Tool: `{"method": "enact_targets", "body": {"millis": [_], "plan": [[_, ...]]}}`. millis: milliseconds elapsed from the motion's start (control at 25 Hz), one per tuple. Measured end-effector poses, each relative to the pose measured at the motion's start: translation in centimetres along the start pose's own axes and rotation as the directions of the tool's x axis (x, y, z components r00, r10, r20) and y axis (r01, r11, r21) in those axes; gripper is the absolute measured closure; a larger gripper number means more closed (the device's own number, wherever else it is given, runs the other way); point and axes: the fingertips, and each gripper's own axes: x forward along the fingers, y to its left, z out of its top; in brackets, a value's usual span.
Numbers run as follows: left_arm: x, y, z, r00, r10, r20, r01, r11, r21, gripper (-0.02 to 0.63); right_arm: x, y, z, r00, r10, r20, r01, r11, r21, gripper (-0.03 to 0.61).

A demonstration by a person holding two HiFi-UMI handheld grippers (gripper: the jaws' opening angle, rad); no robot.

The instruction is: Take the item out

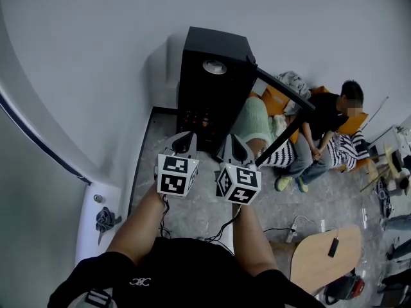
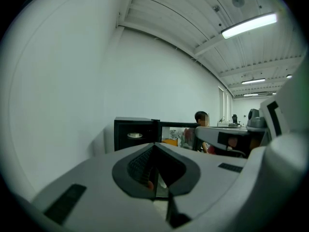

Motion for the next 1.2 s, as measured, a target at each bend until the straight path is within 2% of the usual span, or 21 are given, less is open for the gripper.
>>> {"method": "enact_targets", "body": {"millis": [800,1000,1080,1200], "plan": [[0.2,4.1,-1.7,0.999,-0.052,-0.009,0.052,0.999,-0.011,0.614,2.5,3.6,-1.9,0.999,-0.041,-0.036,0.041,0.999,-0.005,0.575],[0.3,5.4,-1.7,0.999,-0.044,-0.001,0.044,0.999,-0.017,0.614,3.5,3.9,-2.5,0.998,-0.034,-0.051,0.033,0.999,-0.007,0.575],[0.7,5.7,-1.8,0.999,-0.046,-0.001,0.046,0.998,-0.038,0.614,3.9,3.8,-2.6,0.998,-0.028,-0.048,0.027,1.000,-0.003,0.575],[1.6,6.5,-1.8,0.998,-0.064,-0.001,0.063,0.990,-0.127,0.614,5.0,3.4,-2.8,0.999,-0.024,-0.043,0.024,1.000,0.010,0.575]]}}
